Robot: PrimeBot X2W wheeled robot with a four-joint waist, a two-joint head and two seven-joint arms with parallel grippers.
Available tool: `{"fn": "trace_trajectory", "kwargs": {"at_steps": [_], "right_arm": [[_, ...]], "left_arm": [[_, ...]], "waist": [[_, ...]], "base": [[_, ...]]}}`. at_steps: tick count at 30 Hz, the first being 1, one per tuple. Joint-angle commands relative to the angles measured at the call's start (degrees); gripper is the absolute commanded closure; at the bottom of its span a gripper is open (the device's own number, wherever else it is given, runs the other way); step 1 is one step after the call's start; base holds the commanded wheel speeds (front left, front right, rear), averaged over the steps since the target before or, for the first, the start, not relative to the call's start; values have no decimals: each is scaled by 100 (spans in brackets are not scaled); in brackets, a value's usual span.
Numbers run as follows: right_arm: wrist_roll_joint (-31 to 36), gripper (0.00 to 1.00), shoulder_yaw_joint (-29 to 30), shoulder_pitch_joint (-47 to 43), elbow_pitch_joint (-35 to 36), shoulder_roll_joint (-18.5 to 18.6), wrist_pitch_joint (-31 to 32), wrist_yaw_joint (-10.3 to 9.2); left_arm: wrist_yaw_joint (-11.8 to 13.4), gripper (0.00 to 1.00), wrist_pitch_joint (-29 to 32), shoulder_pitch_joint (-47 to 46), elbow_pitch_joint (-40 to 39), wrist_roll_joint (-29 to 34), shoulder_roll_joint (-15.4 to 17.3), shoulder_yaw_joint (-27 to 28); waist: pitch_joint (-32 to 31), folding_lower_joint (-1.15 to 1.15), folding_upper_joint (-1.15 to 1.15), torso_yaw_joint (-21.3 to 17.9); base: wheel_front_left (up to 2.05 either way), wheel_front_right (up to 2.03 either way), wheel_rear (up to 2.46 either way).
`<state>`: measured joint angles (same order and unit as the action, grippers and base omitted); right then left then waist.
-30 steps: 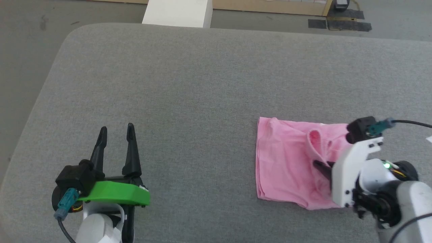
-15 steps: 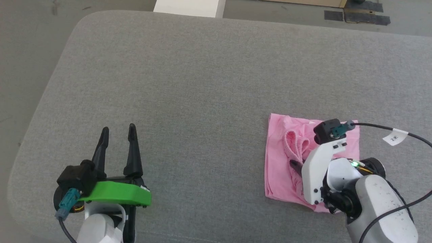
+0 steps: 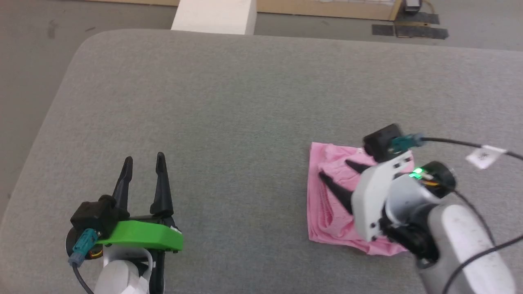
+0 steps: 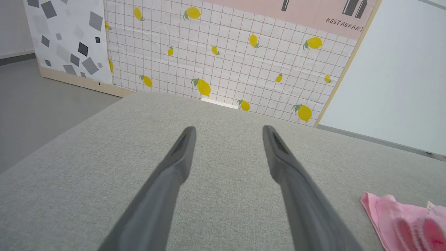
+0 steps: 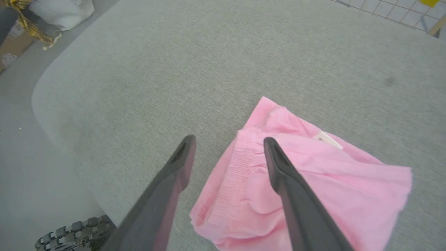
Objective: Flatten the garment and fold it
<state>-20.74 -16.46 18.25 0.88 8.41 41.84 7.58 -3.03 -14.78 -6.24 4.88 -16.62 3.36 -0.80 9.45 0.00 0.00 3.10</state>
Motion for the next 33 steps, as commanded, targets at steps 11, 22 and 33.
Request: {"fn": "trace_trajectory", "kwargs": {"at_steps": [11, 22, 33], "right_arm": [[866, 0, 1523, -634, 263, 94, -4, -9], [1549, 0, 1683, -634, -1069, -370, -185, -9], [1560, 100, 1469, -378, -1775, -323, -304, -9]], "left_arm": [[-33, 0, -22, 42, -242, 181, -10, 82], [-47, 0, -22, -20, -230, 275, -28, 33], [-17, 0, -22, 36, -269, 340, -37, 113]], "waist": [[46, 0, 0, -347], [159, 0, 0, -206], [115, 0, 0, -227]], "base": [[0, 0, 0], [0, 0, 0], [0, 0, 0]]}}
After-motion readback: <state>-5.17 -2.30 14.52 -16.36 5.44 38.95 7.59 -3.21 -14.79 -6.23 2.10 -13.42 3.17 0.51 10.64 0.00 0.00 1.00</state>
